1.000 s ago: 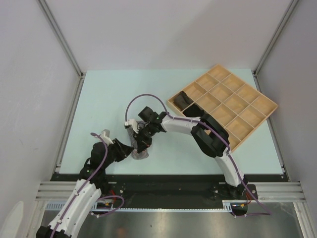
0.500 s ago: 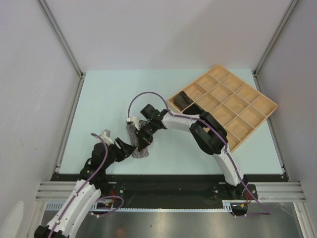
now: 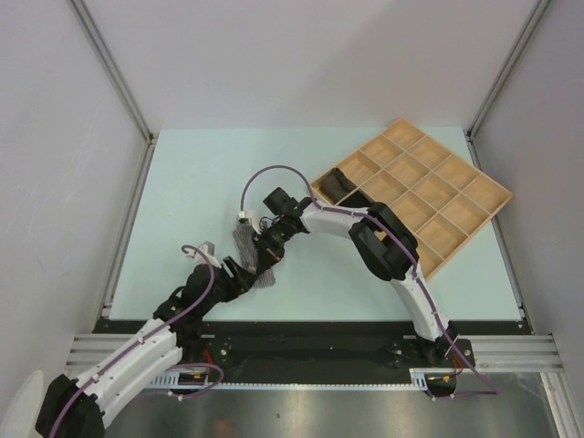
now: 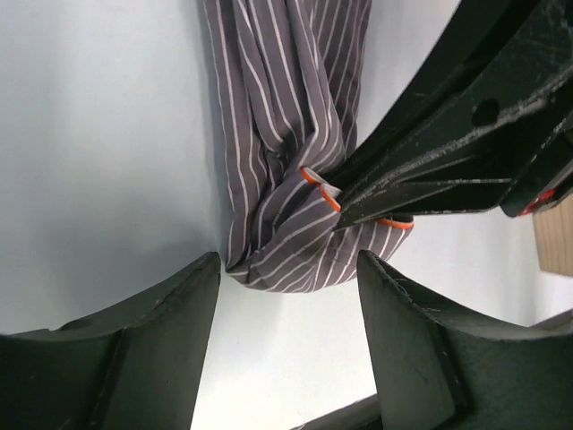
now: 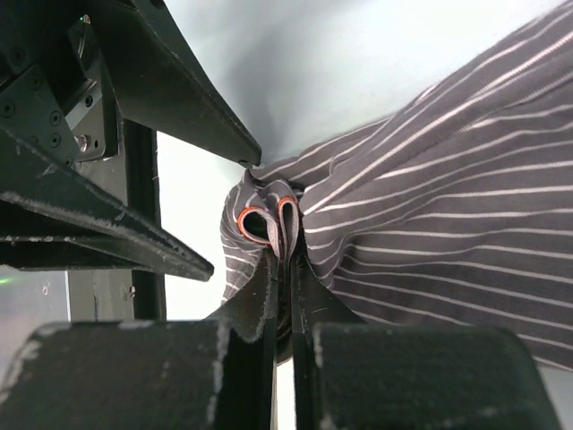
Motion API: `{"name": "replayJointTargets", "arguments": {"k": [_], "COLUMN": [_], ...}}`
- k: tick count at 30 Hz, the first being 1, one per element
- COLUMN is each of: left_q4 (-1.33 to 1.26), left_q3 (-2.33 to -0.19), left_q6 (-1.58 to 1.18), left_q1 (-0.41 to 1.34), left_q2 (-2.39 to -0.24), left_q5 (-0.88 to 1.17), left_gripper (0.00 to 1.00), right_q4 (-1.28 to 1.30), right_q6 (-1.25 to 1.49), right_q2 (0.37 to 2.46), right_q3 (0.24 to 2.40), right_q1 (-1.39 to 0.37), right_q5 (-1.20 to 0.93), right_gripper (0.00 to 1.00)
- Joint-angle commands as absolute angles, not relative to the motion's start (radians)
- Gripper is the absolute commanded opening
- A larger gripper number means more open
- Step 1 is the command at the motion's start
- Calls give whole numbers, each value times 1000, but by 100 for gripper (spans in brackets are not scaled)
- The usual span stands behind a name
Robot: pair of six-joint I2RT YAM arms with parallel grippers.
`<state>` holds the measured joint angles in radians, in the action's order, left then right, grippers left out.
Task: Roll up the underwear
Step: Roll the underwear to the center of the board.
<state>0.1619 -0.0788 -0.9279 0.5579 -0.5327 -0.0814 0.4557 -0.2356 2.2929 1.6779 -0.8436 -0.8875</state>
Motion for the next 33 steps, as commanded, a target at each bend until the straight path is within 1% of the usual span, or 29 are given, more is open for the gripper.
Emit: {"name": "replayJointTargets", "arguments": {"k": [1, 7, 11, 12, 14, 15, 16, 17, 18, 19, 20, 21, 22, 23, 25, 26, 27, 28, 29, 30, 33], "left_q4": [216, 195, 172, 170, 161, 157, 150, 138, 130, 126, 123, 124, 126, 132, 155, 167, 181, 211, 228, 244, 319], "left_q3": [-35, -43, -55, -58, -63, -64, -66, -67, -69, -69, -74, -75, -78, -86, -92, -101, -104, -107, -113, -115, -141], "left_q6": [-962, -974, -973, -973, -976, -977, -980, -986, -988, -994, -999, -1005, -1009, -1011, -1019, -1022, -1023, -1032, -1038, -1043, -1039], "left_q1": [569, 580, 592, 598, 606, 610, 612, 614, 617, 617, 617, 618, 618, 620, 618, 618, 620, 618, 618, 620, 617], "left_q2": [-587, -632, -673, -683, -704, -712, -719, -732, -750, -764, -775, -794, -801, -805, -807, -805, -798, -779, -767, -755, -703], "left_q5": [-173, -205, -216, -218, -233, -238, -245, -247, -247, -245, -242, -239, -239, -238, -239, -239, -241, -241, -241, -241, -242], "left_gripper": [66, 58, 54, 49, 46, 40, 36, 32, 23, 18, 13, 3, 0, 0, 0, 0, 1, 0, 0, 0, 1], "right_q4": [451, 446, 440, 440, 440, 440, 440, 443, 446, 451, 459, 463, 468, 474, 485, 486, 488, 483, 471, 448, 359], "right_q6": [-273, -273, -268, -267, -265, -264, -262, -258, -258, -256, -258, -259, -259, -259, -255, -249, -229, -222, -212, -200, -199], "right_q2": [2347, 2342, 2342, 2345, 2349, 2345, 2345, 2339, 2336, 2317, 2303, 2287, 2257, 2238, 2188, 2168, 2149, 2126, 2076, 2036, 1893], "right_q3": [1694, 1687, 1695, 1697, 1700, 1700, 1701, 1704, 1706, 1707, 1707, 1707, 1707, 1709, 1712, 1712, 1704, 1697, 1680, 1619, 1508], "right_q1": [-811, -813, -821, -822, -825, -828, -828, -828, -830, -831, -830, -828, -822, -816, -792, -782, -770, -752, -743, -738, -749], "right_q5": [-770, -776, -779, -781, -781, -782, -784, -785, -778, -769, -758, -733, -723, -710, -677, -657, -605, -585, -563, -554, -546], "right_gripper": [0, 0, 0, 0, 0, 0, 0, 4, 8, 15, 31, 37, 42, 58, 64, 69, 71, 81, 82, 83, 83]}}
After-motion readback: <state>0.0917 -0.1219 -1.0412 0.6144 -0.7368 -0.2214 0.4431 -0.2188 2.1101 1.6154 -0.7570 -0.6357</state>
